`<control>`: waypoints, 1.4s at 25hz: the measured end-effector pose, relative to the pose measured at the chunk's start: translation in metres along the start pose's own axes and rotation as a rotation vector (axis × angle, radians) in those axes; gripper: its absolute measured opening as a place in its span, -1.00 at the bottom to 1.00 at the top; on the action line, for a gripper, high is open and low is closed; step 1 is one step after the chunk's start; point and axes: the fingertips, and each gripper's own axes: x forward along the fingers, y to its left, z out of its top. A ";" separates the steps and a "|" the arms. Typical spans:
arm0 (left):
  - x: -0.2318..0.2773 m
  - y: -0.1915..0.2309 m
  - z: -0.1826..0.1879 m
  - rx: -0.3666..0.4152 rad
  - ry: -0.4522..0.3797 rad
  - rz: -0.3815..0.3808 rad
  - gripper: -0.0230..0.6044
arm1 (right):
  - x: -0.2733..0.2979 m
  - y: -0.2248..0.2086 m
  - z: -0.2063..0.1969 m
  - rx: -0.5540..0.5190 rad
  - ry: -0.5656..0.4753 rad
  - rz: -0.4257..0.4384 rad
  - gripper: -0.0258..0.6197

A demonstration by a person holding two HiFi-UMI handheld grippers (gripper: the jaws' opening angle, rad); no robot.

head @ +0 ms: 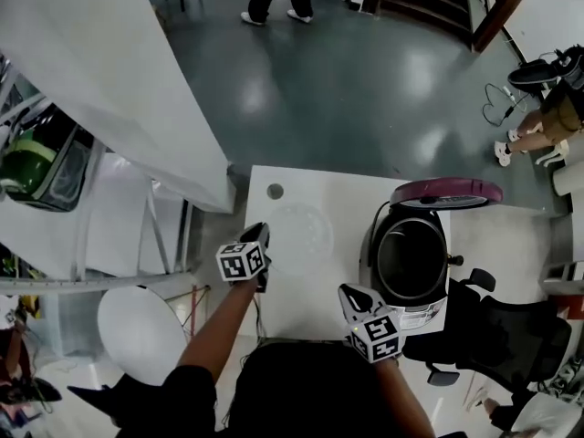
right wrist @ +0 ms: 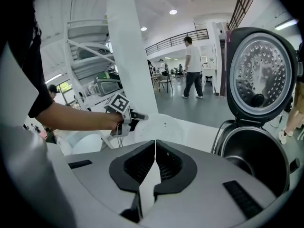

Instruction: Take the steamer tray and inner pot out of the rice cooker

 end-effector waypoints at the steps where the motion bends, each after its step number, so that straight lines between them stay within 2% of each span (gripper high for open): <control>1: 0.007 0.005 -0.003 -0.006 0.012 -0.001 -0.84 | 0.001 -0.001 -0.002 0.003 0.006 -0.007 -0.91; 9: 0.053 0.034 -0.030 -0.055 0.095 -0.005 -0.84 | 0.006 -0.017 -0.005 0.042 0.041 -0.086 -0.91; 15: 0.063 0.048 -0.045 -0.068 0.120 -0.005 -0.84 | 0.010 -0.007 -0.016 0.051 0.095 -0.078 -0.91; 26: 0.078 0.064 -0.064 -0.018 0.164 0.020 -0.83 | 0.017 0.002 -0.033 0.056 0.150 -0.073 -0.91; 32: 0.076 0.068 -0.071 0.020 0.155 0.043 -0.83 | 0.025 0.009 -0.022 0.112 0.110 -0.046 -0.91; 35: 0.073 0.069 -0.068 0.050 0.149 0.058 -0.82 | 0.024 0.011 -0.018 0.097 0.100 -0.052 -0.91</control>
